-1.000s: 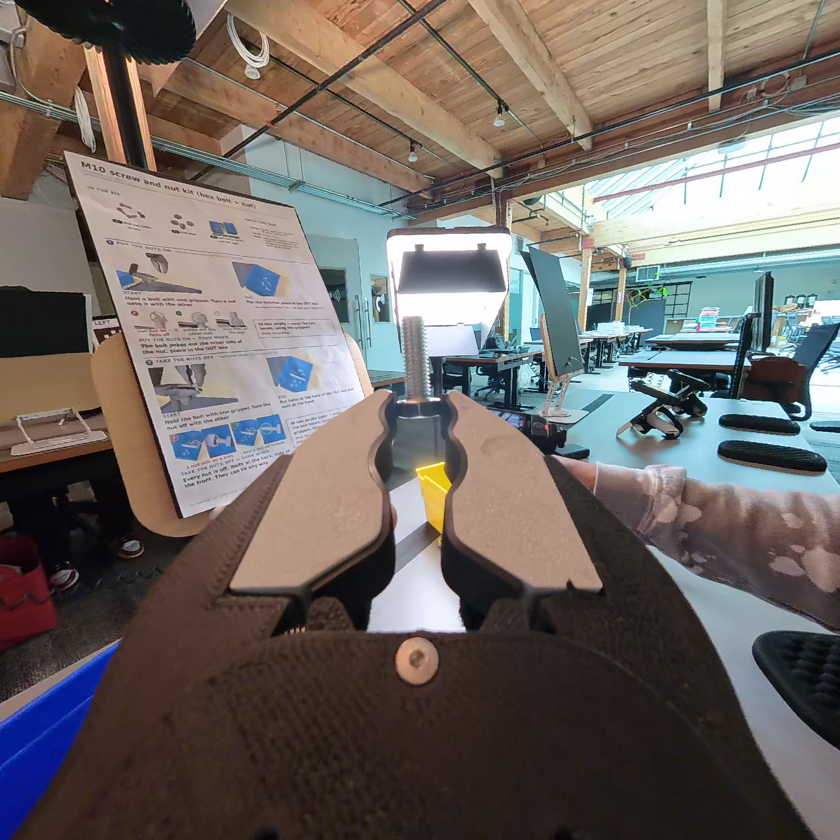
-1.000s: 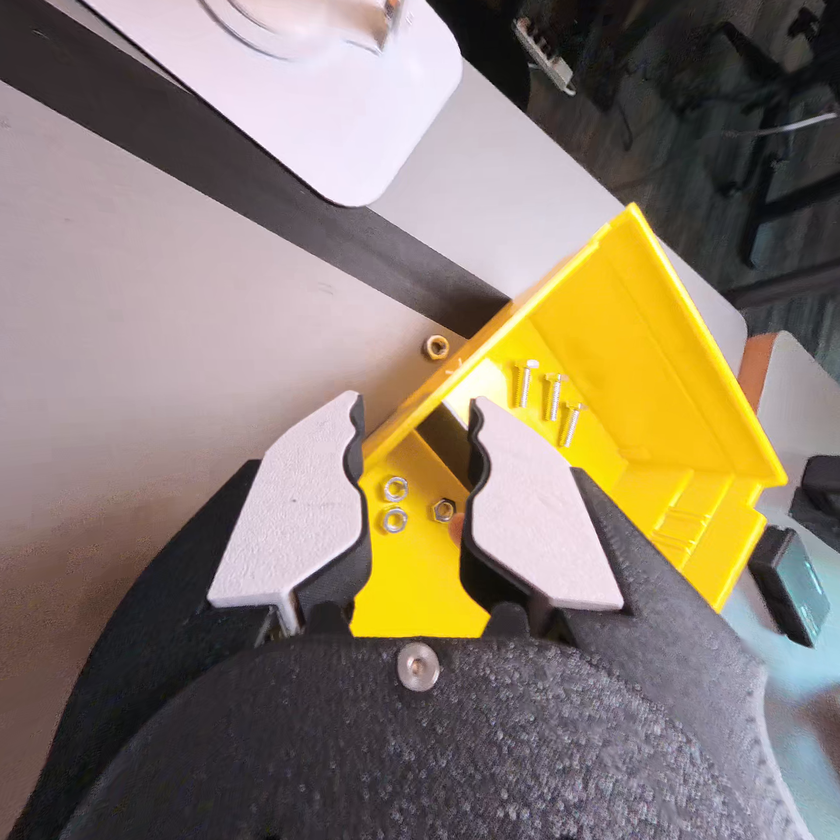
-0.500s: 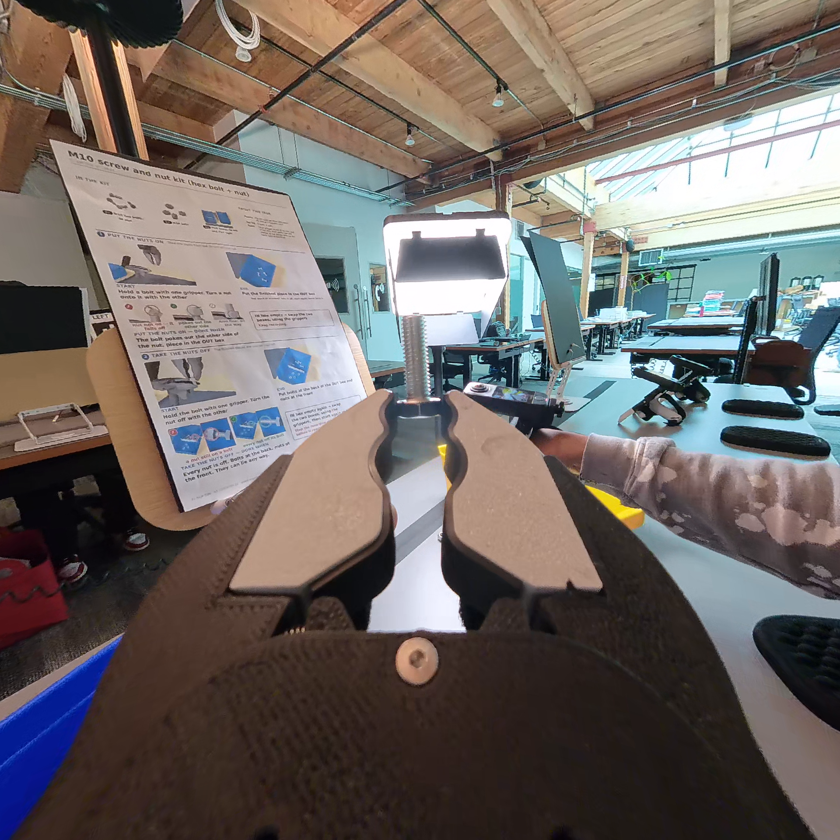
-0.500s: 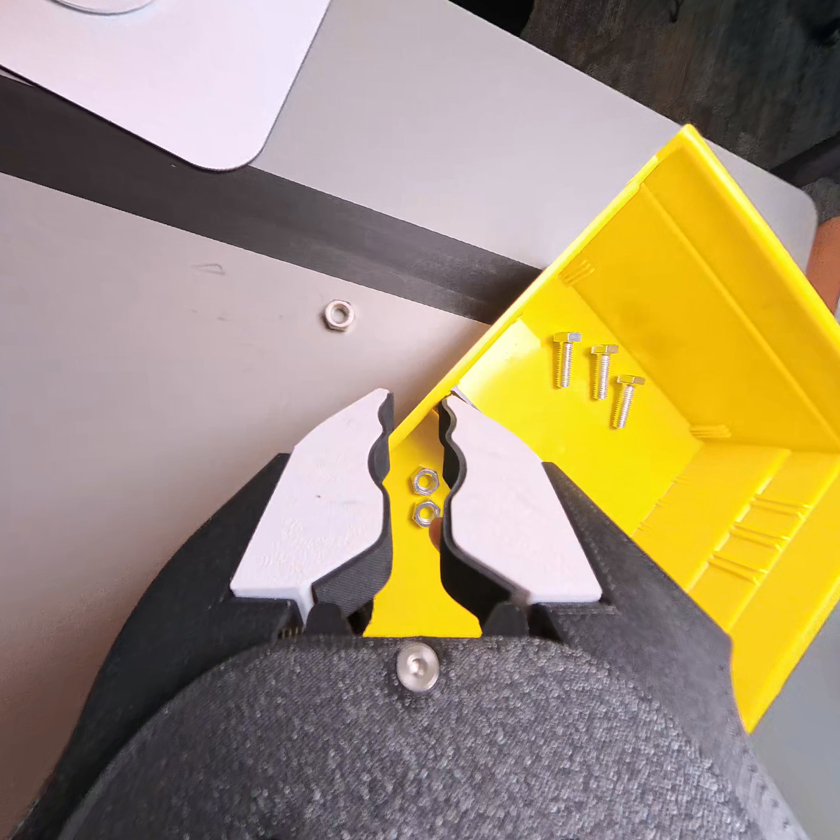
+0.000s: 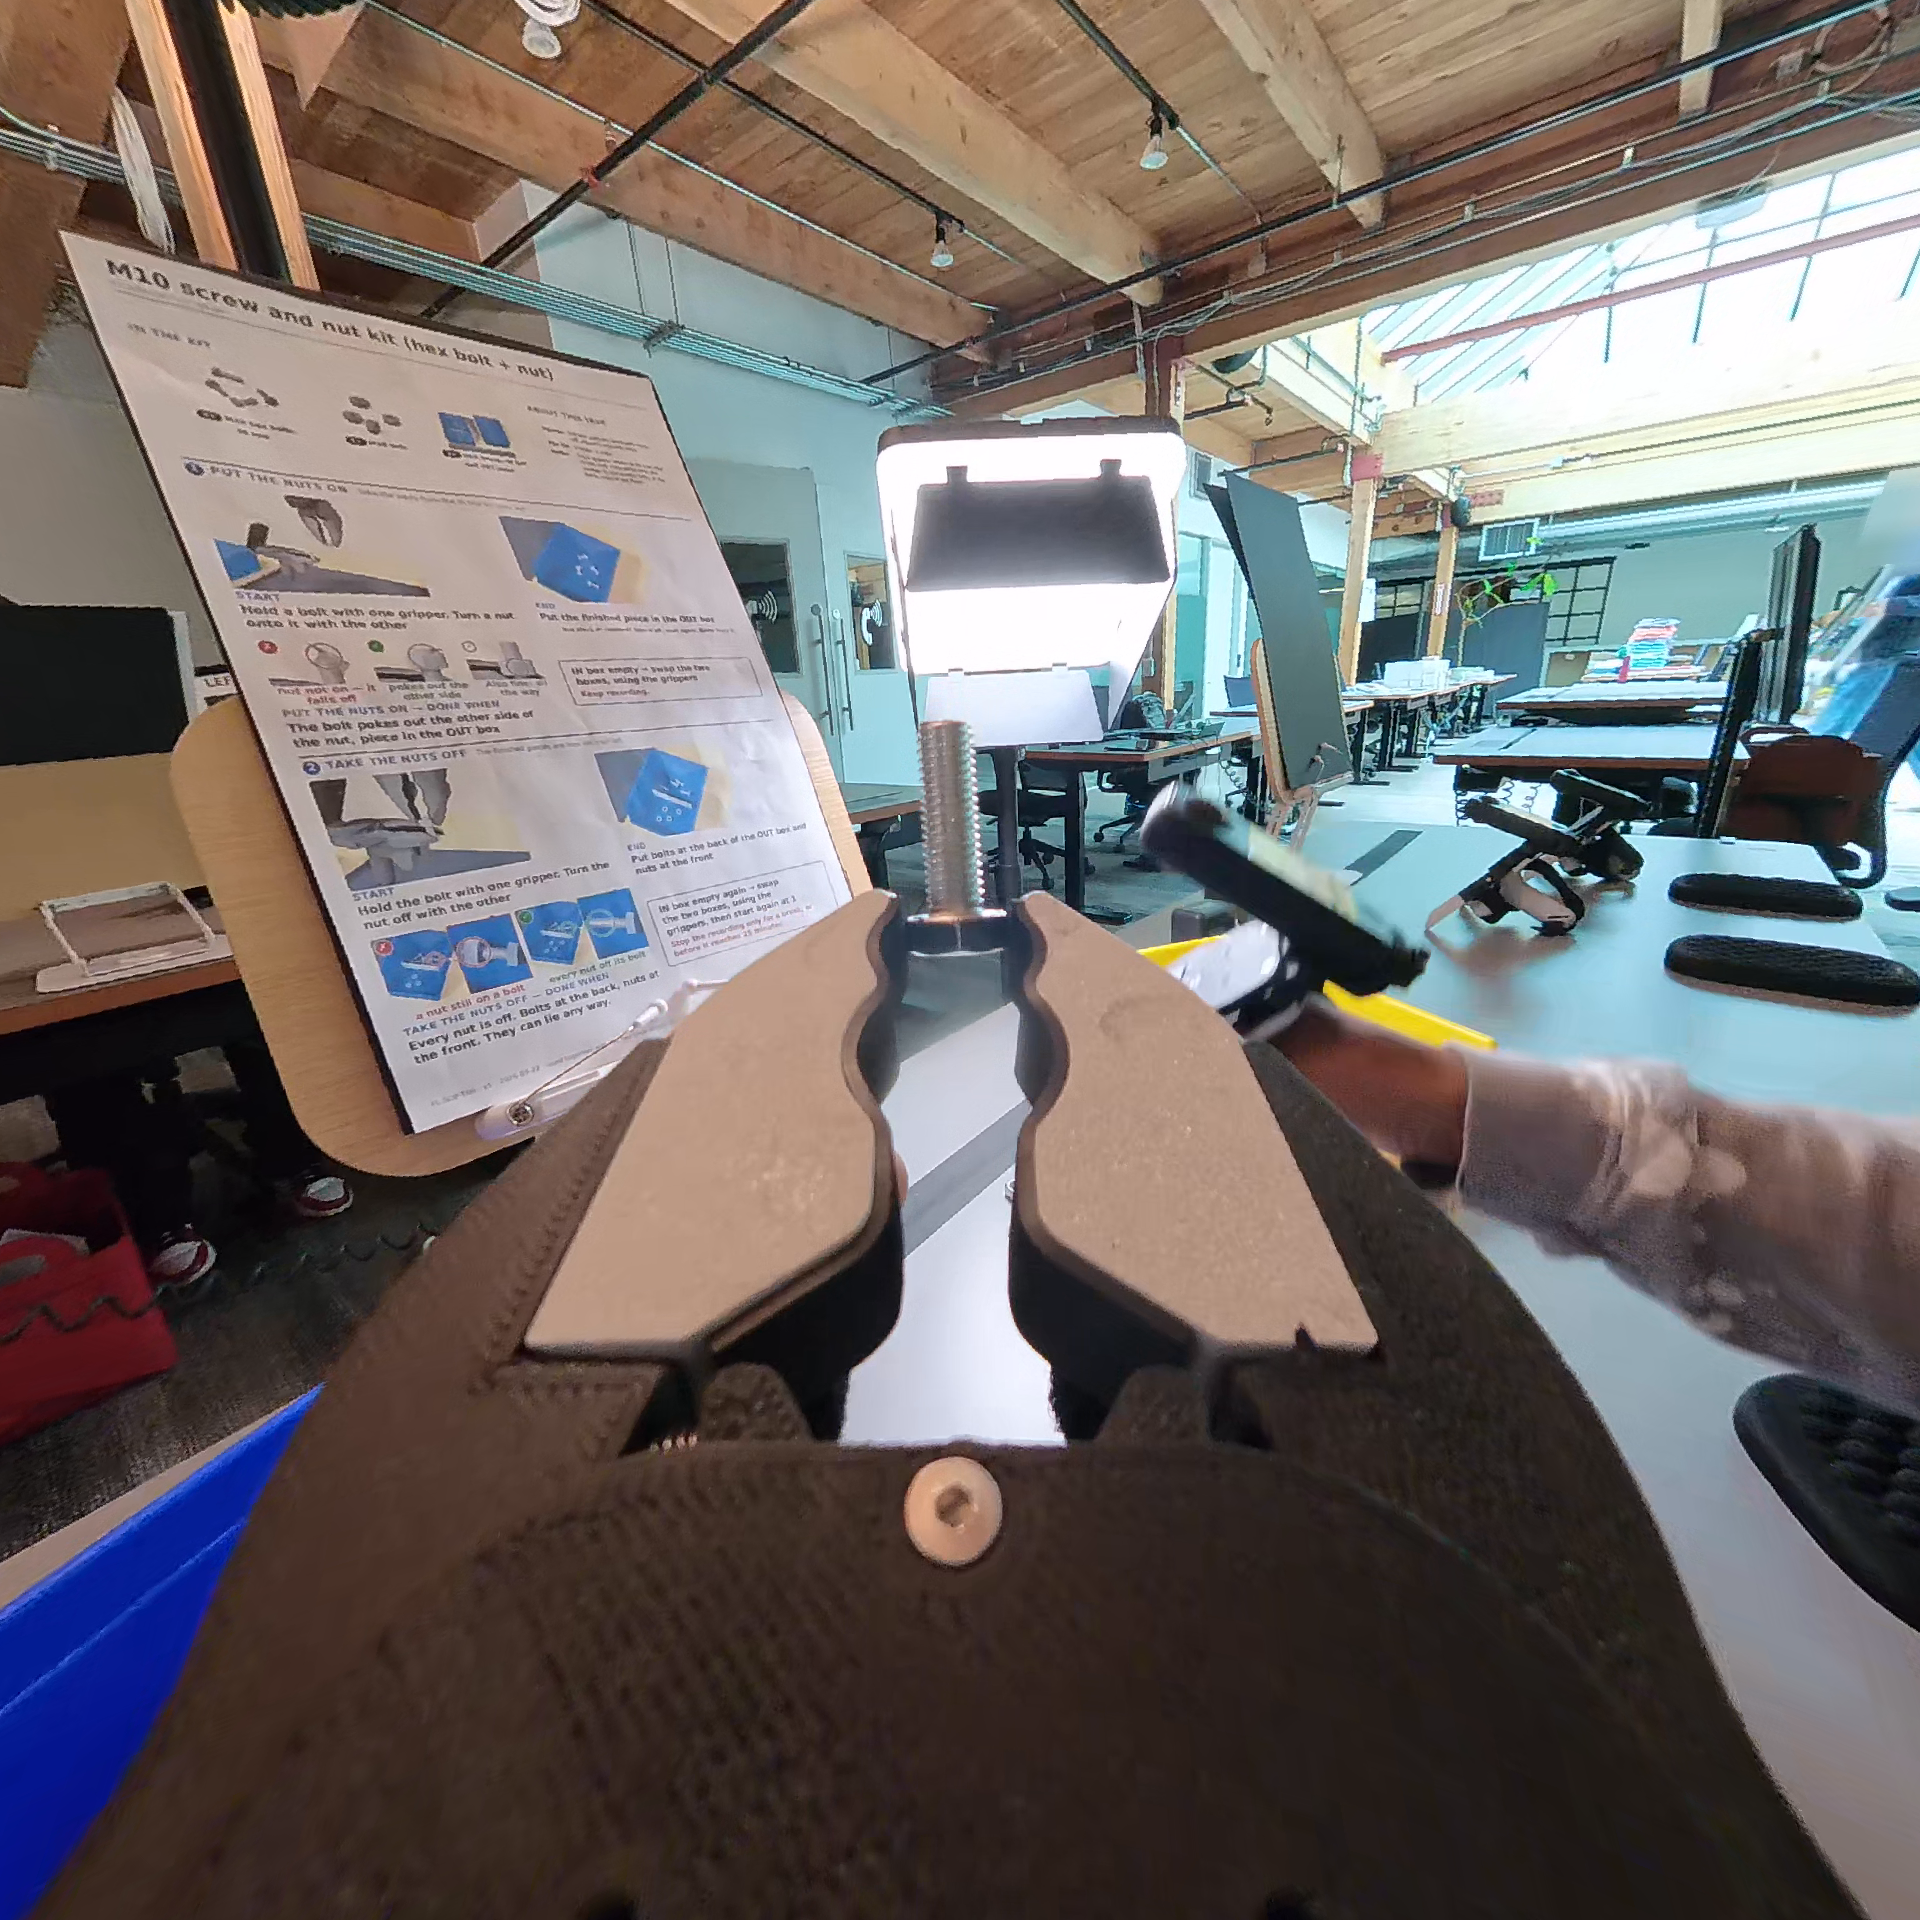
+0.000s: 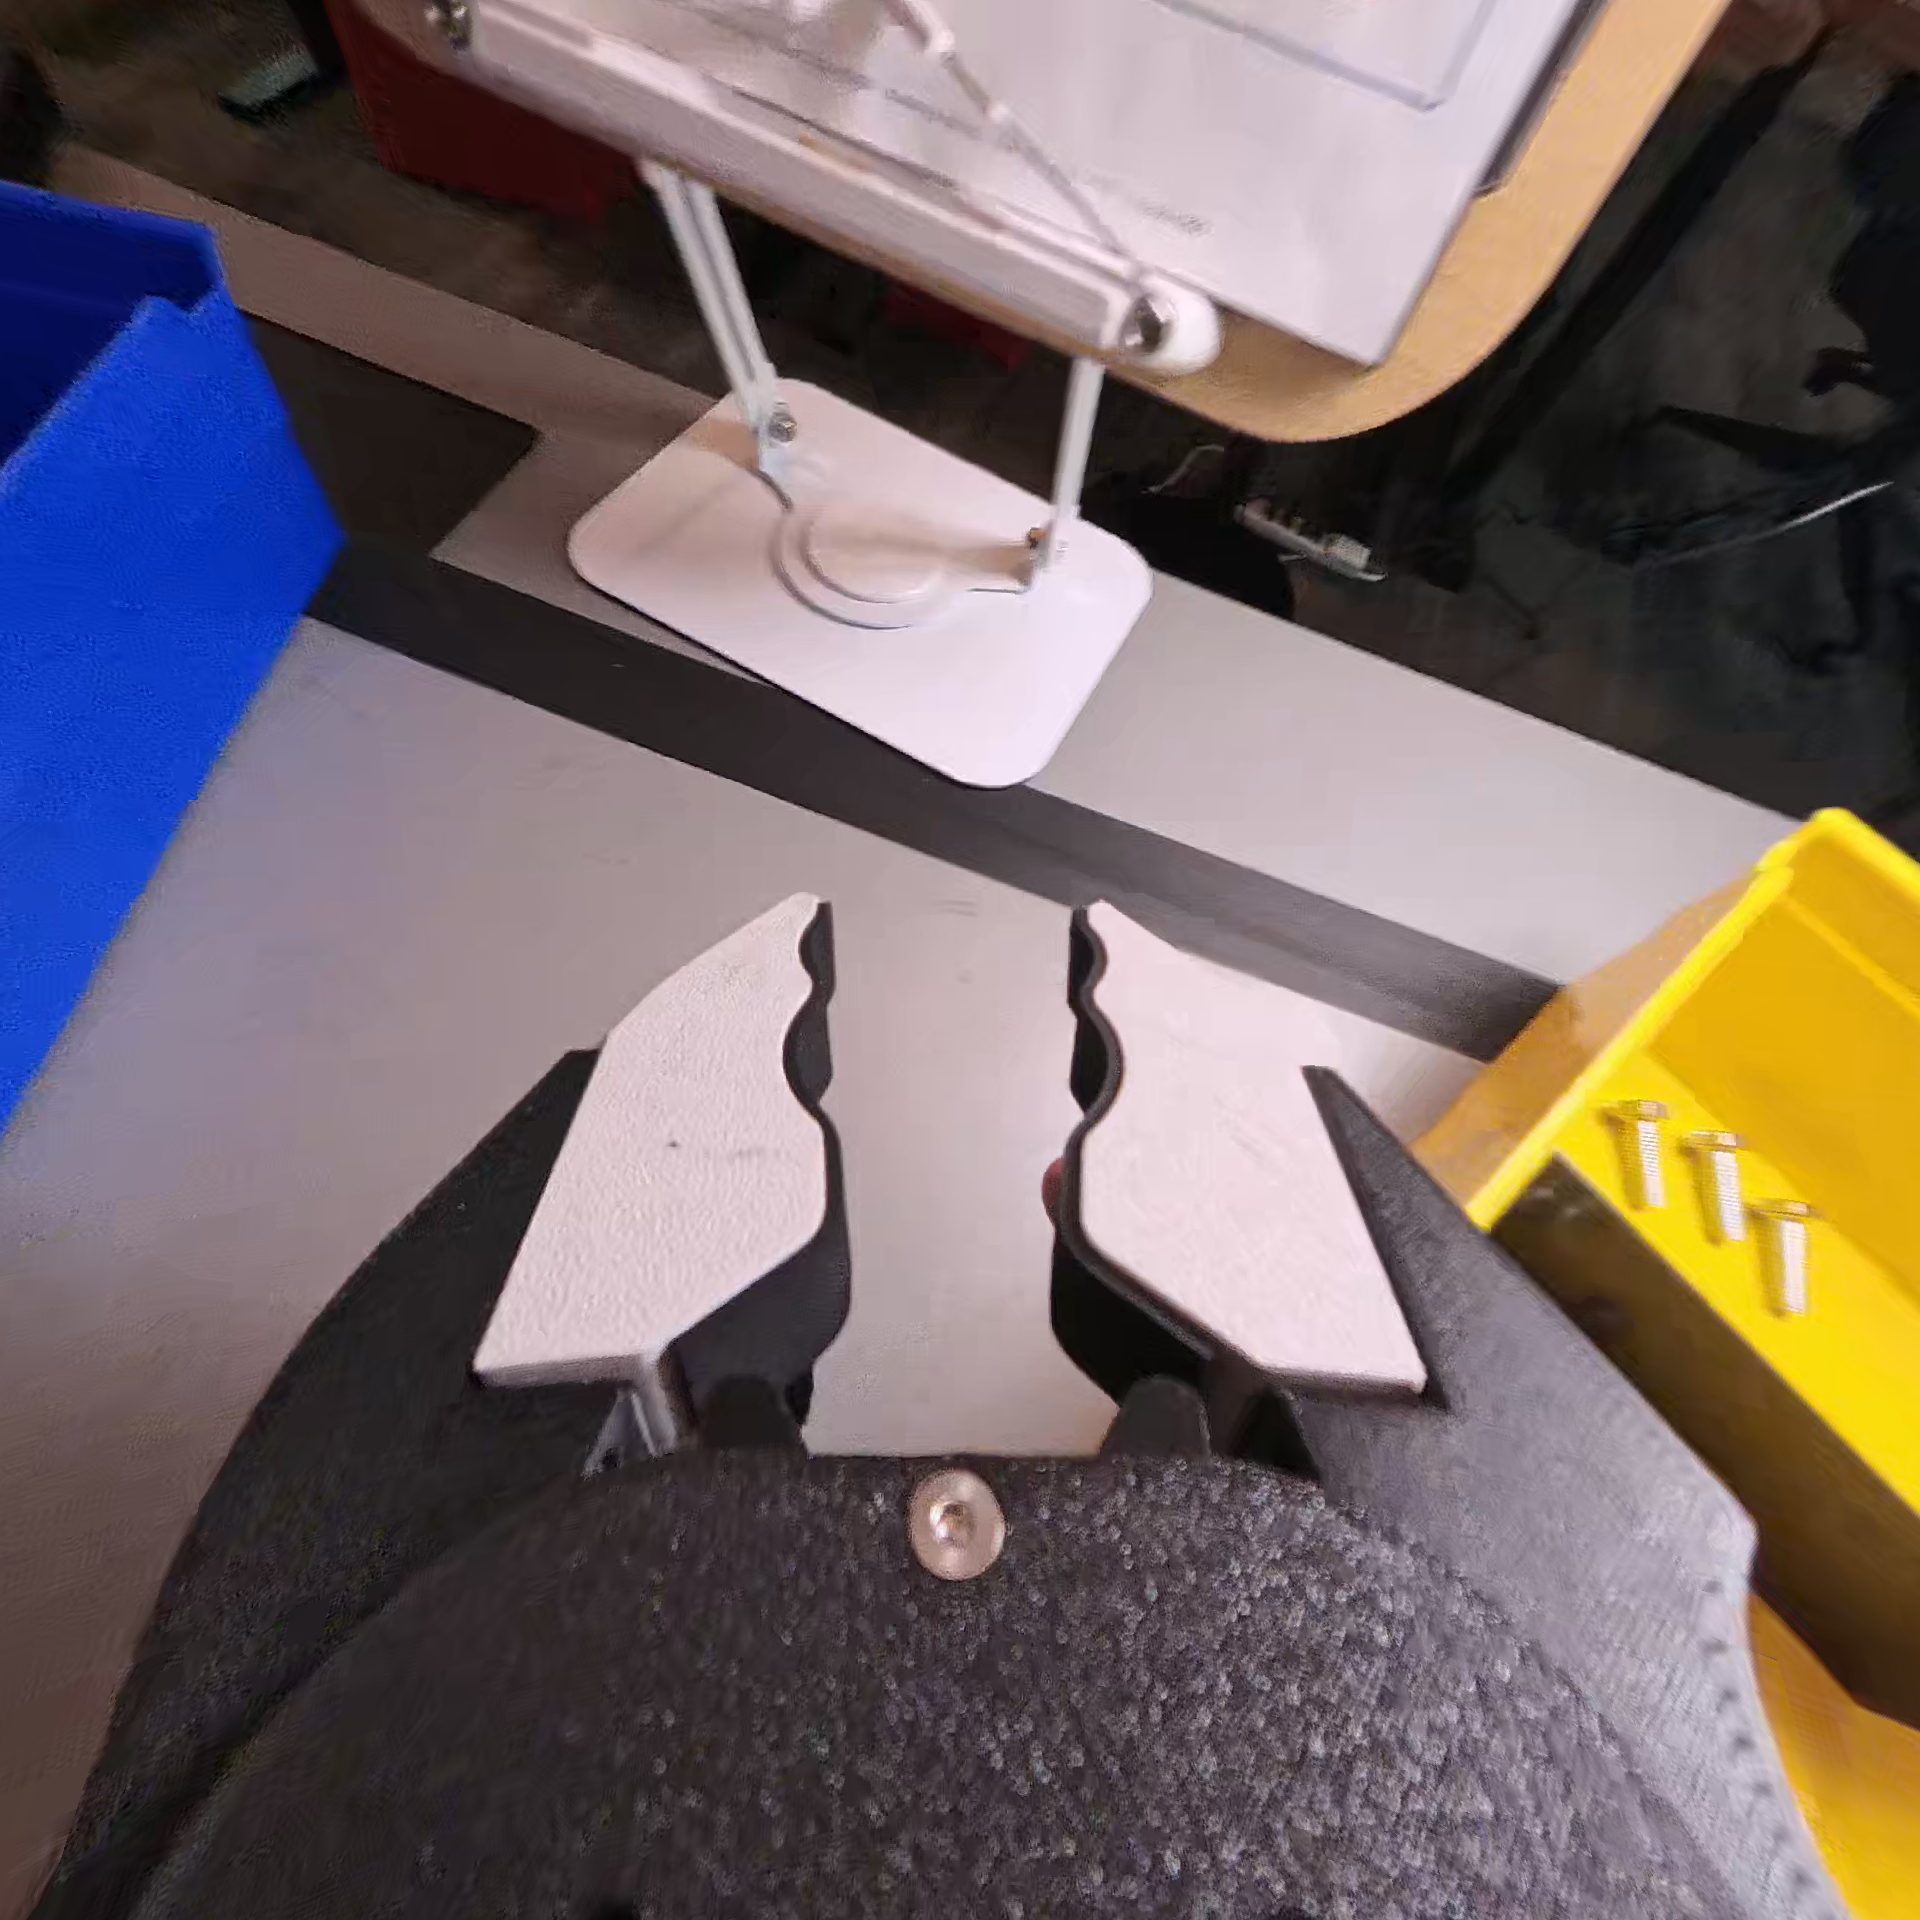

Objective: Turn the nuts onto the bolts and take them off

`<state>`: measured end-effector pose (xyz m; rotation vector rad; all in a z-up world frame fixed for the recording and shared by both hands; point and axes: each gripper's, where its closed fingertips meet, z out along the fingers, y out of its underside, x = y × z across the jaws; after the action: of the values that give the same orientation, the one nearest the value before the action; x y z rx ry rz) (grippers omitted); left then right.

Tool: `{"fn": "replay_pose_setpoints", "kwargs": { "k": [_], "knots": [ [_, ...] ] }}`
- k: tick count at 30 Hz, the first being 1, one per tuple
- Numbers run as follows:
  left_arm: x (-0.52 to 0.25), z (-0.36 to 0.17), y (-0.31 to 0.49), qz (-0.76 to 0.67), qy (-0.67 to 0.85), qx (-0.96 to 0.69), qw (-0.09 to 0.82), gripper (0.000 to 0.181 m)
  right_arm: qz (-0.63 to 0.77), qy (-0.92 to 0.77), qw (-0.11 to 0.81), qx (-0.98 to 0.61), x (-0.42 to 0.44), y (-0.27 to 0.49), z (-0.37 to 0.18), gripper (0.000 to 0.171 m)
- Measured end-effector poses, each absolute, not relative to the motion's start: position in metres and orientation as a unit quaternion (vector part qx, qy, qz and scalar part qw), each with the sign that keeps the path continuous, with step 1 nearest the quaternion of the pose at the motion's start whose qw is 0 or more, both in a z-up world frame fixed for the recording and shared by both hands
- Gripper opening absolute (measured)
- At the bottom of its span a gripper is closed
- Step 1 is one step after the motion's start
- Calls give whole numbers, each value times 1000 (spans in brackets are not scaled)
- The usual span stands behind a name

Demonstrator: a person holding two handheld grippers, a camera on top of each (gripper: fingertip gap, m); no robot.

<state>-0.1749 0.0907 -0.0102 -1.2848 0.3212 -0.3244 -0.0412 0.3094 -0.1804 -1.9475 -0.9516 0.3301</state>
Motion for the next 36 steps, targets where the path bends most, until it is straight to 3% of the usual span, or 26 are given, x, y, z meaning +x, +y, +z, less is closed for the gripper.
{"fn": "replay_pose_setpoints", "kwargs": {
  "k": [6, 14, 36],
  "knots": [
    [-169, 2, 79, -159, 159, -579, 784, 19, 82, -381, 410, -825, -56, 308, -255, 52],
    [-168, 2, 80, -160, 165, -580, 782, 18, 47, -295, 340, -891, -23, 352, -296, 58],
    [-182, -7, 89, -145, 157, -595, 774, 19, 110, -117, 308, -938, -10, 411, -306, 43]
  ]
}}
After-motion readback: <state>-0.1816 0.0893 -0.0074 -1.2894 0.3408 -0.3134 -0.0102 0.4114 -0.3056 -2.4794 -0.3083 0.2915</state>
